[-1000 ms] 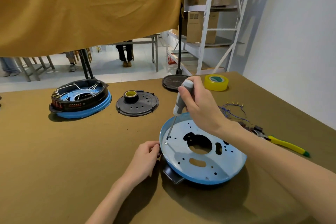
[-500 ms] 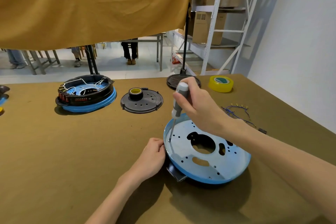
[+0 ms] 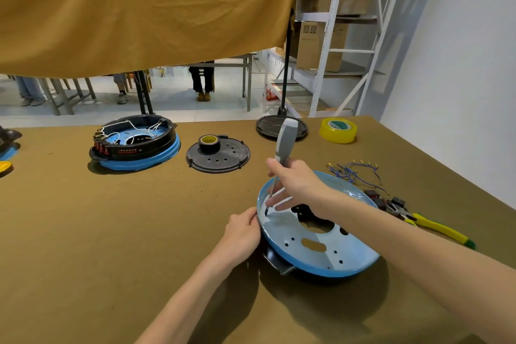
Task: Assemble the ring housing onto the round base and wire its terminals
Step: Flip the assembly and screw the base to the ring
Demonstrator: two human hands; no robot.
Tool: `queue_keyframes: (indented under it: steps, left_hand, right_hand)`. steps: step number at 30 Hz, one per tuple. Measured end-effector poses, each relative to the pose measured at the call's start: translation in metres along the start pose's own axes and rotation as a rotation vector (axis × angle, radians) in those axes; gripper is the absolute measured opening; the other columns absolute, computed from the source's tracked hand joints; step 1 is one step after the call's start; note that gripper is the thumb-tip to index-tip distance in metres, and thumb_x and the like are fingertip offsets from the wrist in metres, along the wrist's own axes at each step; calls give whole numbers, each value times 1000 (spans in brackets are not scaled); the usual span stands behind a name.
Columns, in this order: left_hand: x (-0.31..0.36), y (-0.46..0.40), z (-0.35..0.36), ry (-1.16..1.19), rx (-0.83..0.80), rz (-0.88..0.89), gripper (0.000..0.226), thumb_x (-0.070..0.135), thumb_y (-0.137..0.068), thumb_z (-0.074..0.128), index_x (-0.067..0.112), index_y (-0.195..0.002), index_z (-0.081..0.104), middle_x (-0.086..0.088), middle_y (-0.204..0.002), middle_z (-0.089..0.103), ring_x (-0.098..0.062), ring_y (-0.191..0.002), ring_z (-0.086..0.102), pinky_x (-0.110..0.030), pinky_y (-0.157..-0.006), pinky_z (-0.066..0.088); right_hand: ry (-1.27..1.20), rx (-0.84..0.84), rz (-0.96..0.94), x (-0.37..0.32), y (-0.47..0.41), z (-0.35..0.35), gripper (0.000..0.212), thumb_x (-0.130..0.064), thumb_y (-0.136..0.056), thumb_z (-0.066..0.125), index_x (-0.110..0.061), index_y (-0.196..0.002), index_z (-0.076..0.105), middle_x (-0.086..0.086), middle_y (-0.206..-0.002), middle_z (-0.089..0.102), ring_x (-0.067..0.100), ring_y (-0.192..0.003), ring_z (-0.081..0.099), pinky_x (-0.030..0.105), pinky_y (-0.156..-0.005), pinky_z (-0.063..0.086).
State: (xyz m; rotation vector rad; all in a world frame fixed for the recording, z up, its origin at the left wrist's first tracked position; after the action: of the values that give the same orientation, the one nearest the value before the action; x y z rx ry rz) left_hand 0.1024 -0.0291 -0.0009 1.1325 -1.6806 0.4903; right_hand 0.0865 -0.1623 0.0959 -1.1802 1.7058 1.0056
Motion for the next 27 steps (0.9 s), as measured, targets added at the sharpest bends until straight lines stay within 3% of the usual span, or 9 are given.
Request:
queue_keyframes:
  steps: [2,4,9,13,18,20,23,25,27]
  left_hand:
    - [2,2,3,19,-12,-14,37,34,-112,31,38,-135,60,6,-117,68,-7,-90,56,-25,-83,48]
    - [2,4,4,71,-21,-39,37,33,-113,30,40,-132,60,14,-112,68,0,-88,56,-20,-71,43]
    - [10,3,7,141,-12,-74,30,37,-112,30,49,-128,52,28,-107,59,5,-97,55,-19,-68,41]
    - [19,6,7,182,-13,-57,30,43,-112,30,47,-136,48,15,-121,64,-4,-106,59,-22,-71,45]
    - [27,6,5,239,-7,-21,29,43,-111,37,42,-136,50,10,-122,64,-3,-97,61,-17,-66,46]
    - [28,4,4,294,-1,-50,32,45,-109,41,38,-139,51,-1,-123,67,-12,-91,65,-25,-70,51]
    - [27,2,2,383,-13,-131,49,53,-100,55,19,-135,58,-5,-109,76,-14,-91,73,-33,-84,60]
    - [27,-1,3,468,-51,-190,57,59,-90,63,11,-121,67,-6,-98,80,-14,-90,77,-39,-95,60]
    - [30,-2,5,530,-83,-205,58,61,-80,69,12,-110,72,-2,-91,81,-12,-84,78,-34,-84,61]
  right_hand:
    - [-43,31,-9,3,-1,-4,29,-41,-104,51,-13,-99,57,19,-84,72,28,-63,76,37,-59,64]
    - [-113,57,-7,8,0,-8,29,-38,-105,51,-10,-98,56,20,-77,72,30,-63,75,37,-59,64]
    - [-255,85,-26,14,6,-18,29,-38,-105,54,-9,-99,55,13,-65,73,31,-62,75,33,-53,60]
    - [-281,93,-19,7,8,-27,30,-39,-104,56,-9,-100,57,17,-70,73,31,-62,75,34,-55,61]
    - [-269,101,-26,-2,10,-34,31,-40,-104,55,-10,-95,56,14,-72,73,29,-63,74,34,-56,61]
    - [-245,96,-51,-6,12,-34,32,-40,-105,54,-10,-95,55,12,-73,72,28,-63,73,32,-56,59]
    - [-120,134,-163,-12,15,-37,28,-36,-106,52,-9,-100,53,15,-80,70,26,-62,71,30,-53,58]
    - [-25,212,-279,-15,18,-42,23,-27,-108,50,-5,-113,45,21,-85,70,28,-60,70,30,-50,56]
    - [53,329,-389,-16,22,-49,22,-16,-106,50,-8,-122,36,20,-84,68,26,-57,70,27,-50,55]
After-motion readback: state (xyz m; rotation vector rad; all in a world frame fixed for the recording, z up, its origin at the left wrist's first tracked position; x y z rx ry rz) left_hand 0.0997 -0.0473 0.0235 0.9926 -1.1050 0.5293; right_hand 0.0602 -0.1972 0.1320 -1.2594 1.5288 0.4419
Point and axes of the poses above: each hand's wrist, its own y-axis away from the middle knuckle, its own z-axis out of the palm, x = y × z, the point moved 4 cm from there along -y, towards the middle knuckle
